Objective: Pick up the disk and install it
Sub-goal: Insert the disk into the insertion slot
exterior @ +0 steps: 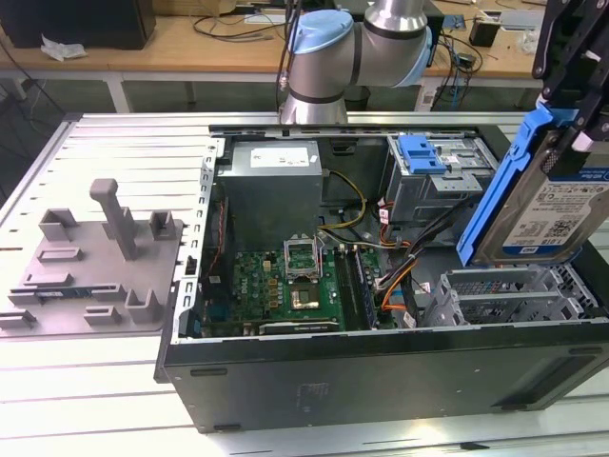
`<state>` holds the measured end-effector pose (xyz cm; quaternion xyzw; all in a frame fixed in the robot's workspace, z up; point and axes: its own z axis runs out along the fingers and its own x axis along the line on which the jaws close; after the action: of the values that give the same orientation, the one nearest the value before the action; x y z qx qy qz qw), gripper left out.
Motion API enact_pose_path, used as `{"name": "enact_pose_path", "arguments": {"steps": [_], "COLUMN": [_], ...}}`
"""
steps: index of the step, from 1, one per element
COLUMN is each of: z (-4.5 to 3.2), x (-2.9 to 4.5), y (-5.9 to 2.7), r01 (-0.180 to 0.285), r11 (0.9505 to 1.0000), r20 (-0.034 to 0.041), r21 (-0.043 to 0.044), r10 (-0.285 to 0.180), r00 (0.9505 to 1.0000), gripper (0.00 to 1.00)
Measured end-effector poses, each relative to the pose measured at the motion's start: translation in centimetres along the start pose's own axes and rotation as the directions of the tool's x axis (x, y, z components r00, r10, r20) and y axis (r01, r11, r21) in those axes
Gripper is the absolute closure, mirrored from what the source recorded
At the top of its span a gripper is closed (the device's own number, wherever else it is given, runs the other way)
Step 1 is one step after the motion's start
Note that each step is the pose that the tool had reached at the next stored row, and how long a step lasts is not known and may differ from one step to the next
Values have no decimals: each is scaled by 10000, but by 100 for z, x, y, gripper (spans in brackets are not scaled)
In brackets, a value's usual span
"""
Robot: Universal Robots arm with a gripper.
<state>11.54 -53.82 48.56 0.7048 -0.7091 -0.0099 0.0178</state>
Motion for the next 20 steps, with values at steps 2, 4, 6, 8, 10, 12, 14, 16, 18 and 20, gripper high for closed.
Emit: {"name": "enact_pose_path", "arguments": {"steps": [2,4,6,8,10,12,14,16,18,20], "z": [1,0,0,1,1,4,8,19,25,34], "x": [0,0,0,-7,-13,-13,-14,-14,-14,-14], "y": [-7,-9,-9,-10,-12,-12,-13,-15,-17,-16], "r01": [-1,-1,-1,-1,1,3,10,34,55,86], "r11": [10000,10000,10000,10000,10000,10000,10000,10000,10000,9999], "r20": [1,0,1,2,2,2,2,0,1,-1], "r21": [0,0,0,0,0,1,5,20,38,97], "r10": [1,1,1,1,-1,-3,-10,-34,-55,-86], "r00": [10000,10000,10000,10000,10000,10000,10000,10000,10000,10000], "gripper": [64,64,64,64,64,64,64,64,64,64]}}
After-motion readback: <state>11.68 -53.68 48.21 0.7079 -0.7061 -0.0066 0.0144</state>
